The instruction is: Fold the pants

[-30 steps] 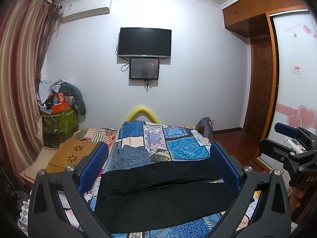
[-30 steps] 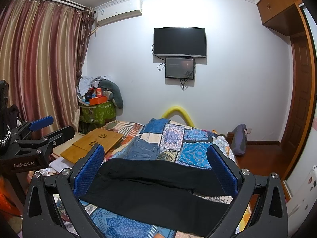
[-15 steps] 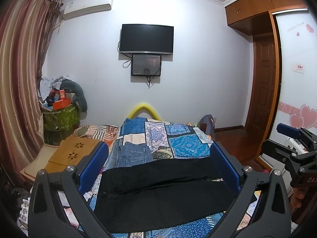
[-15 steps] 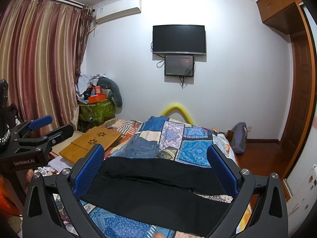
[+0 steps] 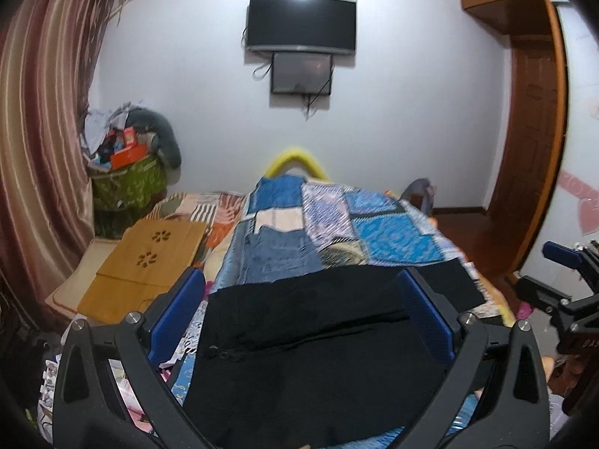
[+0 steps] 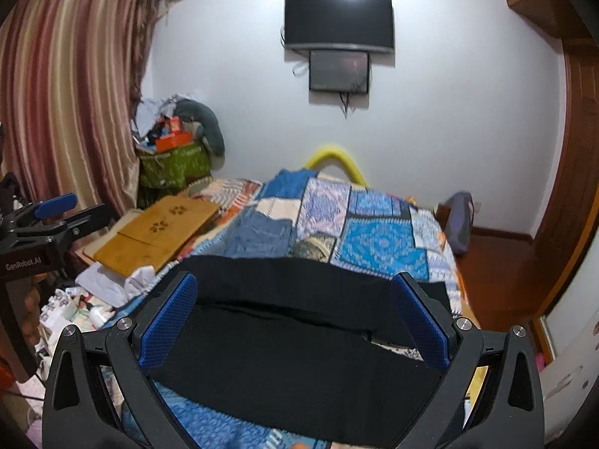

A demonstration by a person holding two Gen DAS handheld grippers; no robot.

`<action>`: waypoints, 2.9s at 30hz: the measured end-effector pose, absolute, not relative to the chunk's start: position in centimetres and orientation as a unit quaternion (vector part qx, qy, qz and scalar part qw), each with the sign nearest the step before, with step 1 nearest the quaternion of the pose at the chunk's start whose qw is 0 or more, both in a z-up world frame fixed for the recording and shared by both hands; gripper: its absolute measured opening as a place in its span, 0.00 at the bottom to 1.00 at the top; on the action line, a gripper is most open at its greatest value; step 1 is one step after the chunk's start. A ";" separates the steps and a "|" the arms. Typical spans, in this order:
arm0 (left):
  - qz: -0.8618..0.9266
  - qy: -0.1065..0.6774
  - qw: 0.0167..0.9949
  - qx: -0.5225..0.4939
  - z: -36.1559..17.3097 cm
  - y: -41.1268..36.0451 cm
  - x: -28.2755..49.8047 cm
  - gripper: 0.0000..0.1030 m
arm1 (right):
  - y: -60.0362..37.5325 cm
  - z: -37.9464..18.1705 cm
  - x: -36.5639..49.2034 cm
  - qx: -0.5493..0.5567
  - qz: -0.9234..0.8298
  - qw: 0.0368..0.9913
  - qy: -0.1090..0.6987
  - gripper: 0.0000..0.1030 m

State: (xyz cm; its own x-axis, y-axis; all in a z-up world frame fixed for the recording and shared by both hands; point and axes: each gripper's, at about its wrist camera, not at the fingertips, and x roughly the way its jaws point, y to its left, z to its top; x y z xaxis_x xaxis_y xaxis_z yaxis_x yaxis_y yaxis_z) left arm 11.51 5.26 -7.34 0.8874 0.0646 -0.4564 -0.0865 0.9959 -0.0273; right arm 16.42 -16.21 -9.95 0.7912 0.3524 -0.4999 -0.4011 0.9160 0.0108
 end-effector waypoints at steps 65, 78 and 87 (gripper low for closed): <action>0.056 0.497 0.865 -0.041 -31.8 22.1 41.4 0.10 | -12.2 -28.6 44.8 -0.143 0.312 0.817 0.463 0.04; 0.039 0.436 0.899 -0.023 -23.6 19.8 36.7 0.09 | -14.7 -20.5 39.7 -0.100 0.295 0.869 0.385 0.04; 0.033 0.417 0.908 -0.021 -19.7 19.1 28.6 0.09 | -16.0 -16.9 31.8 -0.073 0.312 0.877 0.359 0.04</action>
State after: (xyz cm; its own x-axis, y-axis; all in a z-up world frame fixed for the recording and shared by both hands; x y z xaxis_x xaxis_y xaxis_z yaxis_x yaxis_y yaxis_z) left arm 28.57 19.05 -19.73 0.6492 0.0432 -0.7594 -0.0782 0.9969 -0.0101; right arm 31.76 -15.98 -16.88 0.5478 0.4944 -0.6749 -0.5989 0.7950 0.0963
